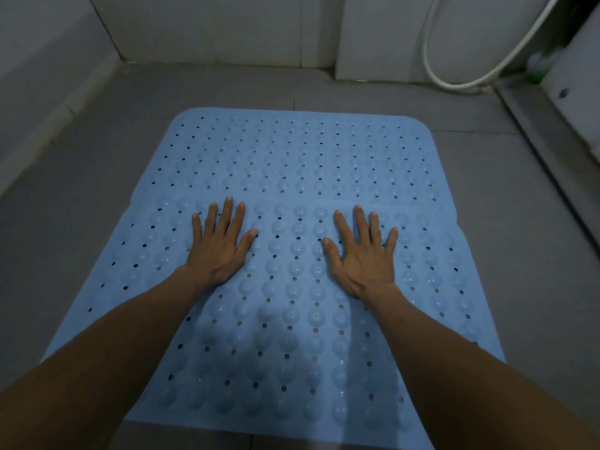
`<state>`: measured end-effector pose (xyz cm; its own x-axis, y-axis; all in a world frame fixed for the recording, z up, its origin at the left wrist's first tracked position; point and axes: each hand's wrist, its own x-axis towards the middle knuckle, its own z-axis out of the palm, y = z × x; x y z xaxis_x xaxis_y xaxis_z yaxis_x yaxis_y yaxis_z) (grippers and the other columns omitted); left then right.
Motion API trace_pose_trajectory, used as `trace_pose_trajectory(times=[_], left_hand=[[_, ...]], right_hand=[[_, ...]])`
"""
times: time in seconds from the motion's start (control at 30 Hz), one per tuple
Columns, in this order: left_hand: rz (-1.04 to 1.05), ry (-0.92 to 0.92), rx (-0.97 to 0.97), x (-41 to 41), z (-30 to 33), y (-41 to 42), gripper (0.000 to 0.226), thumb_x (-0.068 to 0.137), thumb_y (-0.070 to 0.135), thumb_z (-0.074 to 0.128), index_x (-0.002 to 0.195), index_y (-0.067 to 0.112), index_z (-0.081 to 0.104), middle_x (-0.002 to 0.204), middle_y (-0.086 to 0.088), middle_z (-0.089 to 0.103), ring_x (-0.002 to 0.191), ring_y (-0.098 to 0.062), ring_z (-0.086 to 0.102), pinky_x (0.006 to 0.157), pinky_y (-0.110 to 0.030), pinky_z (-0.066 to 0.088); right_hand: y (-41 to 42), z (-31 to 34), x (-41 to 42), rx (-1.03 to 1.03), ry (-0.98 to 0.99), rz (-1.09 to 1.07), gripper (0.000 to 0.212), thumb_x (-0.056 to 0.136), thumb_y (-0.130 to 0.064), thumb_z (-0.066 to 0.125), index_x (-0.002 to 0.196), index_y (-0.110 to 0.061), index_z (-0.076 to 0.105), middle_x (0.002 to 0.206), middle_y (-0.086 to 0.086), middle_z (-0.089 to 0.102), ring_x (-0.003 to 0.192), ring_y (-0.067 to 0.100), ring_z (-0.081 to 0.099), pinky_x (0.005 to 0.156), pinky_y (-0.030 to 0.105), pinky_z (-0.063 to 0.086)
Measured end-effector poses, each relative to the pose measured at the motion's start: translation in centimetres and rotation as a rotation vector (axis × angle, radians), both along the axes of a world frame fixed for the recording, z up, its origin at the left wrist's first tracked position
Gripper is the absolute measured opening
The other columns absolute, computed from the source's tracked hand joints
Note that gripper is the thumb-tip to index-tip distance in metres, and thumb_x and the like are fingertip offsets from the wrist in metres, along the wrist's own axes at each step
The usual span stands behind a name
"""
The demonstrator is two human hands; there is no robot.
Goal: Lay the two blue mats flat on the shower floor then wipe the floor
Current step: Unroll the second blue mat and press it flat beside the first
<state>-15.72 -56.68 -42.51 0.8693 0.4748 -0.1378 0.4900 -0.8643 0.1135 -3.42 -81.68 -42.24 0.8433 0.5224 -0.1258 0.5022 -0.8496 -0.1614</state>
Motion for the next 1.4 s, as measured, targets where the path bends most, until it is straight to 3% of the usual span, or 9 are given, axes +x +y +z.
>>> trace_pose_trajectory(times=[0.33,0.8,1.4], left_hand=[[-0.004,0.031,-0.019,-4.9,0.4,-2.8,0.071,0.091,0.063,-0.001,0.152,0.031,-0.015,0.160,0.005,-0.022,0.147,-0.021,-0.020,0.117,-0.049,-0.016],[0.017,0.032,0.026,-5.1,-0.5,-2.9,0.072,0.089,0.066,-0.008,0.152,0.031,-0.017,0.160,0.006,-0.022,0.148,-0.021,-0.020,0.117,-0.049,-0.015],[0.040,0.017,0.006,-6.6,-0.4,-4.1,0.070,0.092,0.064,-0.002,0.153,0.032,-0.013,0.161,0.006,-0.019,0.148,-0.020,-0.018,0.117,-0.048,-0.016]], right_hand=[[-2.7,0.2,-5.0,-0.017,0.033,0.000,0.070,0.093,-0.072,0.001,0.154,-0.042,-0.017,0.163,-0.003,-0.024,0.149,0.026,-0.026,0.116,0.061,-0.015],[-3.0,0.4,-5.1,0.001,0.040,0.006,0.069,0.094,-0.071,0.004,0.156,-0.043,-0.010,0.166,-0.003,-0.017,0.151,0.025,-0.021,0.117,0.061,-0.013],[-3.9,0.3,-6.1,0.006,0.038,0.021,0.070,0.094,-0.071,0.004,0.156,-0.043,-0.011,0.166,-0.003,-0.017,0.151,0.025,-0.021,0.116,0.062,-0.014]])
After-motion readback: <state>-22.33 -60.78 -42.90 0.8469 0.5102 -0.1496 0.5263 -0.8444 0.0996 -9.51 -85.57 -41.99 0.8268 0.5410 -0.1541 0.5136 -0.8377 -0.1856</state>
